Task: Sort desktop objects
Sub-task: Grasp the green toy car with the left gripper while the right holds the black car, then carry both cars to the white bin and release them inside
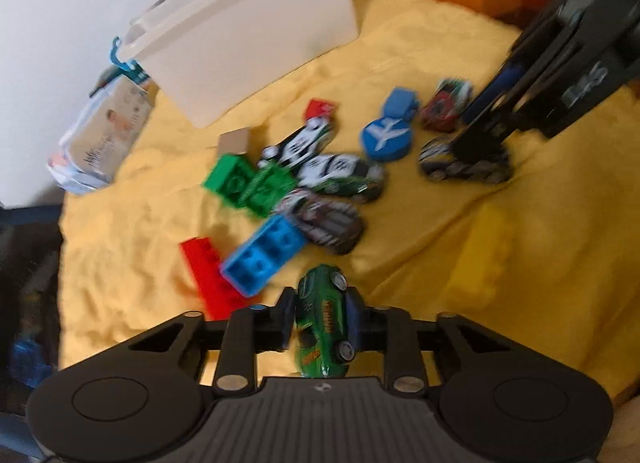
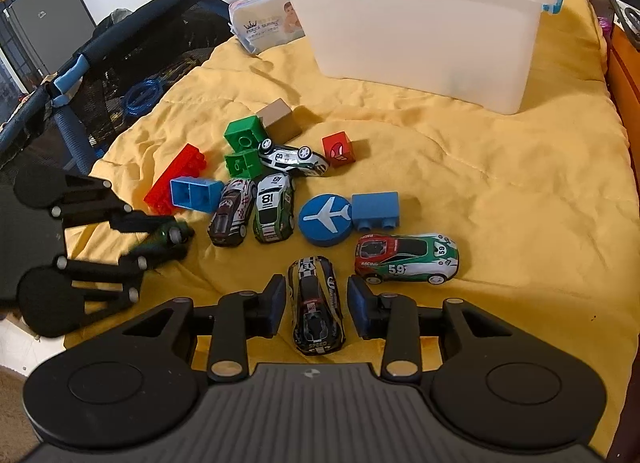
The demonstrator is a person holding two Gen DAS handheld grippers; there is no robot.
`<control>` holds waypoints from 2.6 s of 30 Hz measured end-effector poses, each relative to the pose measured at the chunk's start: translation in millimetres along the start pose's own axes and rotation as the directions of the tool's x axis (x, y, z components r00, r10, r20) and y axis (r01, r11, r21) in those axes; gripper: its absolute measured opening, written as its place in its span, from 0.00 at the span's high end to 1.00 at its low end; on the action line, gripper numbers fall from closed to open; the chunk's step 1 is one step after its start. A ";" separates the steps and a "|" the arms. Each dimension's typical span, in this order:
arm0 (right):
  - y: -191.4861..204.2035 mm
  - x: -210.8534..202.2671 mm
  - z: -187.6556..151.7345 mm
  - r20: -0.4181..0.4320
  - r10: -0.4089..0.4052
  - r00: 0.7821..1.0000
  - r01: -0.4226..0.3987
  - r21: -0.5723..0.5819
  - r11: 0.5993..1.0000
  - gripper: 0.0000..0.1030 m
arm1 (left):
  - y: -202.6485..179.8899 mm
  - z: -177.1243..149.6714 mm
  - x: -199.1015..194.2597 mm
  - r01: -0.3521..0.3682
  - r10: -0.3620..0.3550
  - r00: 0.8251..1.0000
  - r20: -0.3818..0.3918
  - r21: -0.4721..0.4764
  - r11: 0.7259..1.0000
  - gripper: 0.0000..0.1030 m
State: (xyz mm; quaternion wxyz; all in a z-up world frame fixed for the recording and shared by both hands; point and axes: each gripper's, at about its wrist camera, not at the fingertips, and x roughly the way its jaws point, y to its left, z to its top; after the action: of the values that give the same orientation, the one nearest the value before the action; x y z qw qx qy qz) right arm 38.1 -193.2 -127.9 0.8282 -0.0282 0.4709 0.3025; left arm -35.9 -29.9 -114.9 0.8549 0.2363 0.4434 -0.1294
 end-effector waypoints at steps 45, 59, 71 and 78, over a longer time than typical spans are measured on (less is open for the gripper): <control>19.9 -57.8 63.8 0.257 -0.232 0.938 0.264 -0.099 0.959 0.68 | 120.1 80.1 -53.2 0.259 -0.141 0.910 0.390 -0.269 0.928 0.68; -33.1 -27.6 211.2 0.443 -0.300 0.845 0.278 0.115 0.954 0.67 | 188.6 222.8 10.7 0.204 -0.034 0.879 0.476 -0.311 0.928 0.68; -43.1 22.3 197.1 0.318 -0.299 0.900 0.273 0.126 0.954 0.57 | 180.3 201.6 50.0 0.189 -0.054 0.931 0.362 -0.351 0.917 0.60; -27.1 -12.5 184.9 0.407 -0.258 0.876 0.248 0.078 0.965 0.57 | 174.8 180.8 -6.9 0.178 -0.018 0.894 0.447 -0.317 0.931 0.46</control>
State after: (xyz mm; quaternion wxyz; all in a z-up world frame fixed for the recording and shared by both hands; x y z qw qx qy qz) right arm 188.7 -159.9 -21.8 0.9417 -0.0150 0.2805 0.1850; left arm 161.4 25.8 30.8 0.9528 0.0223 0.2677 -0.1417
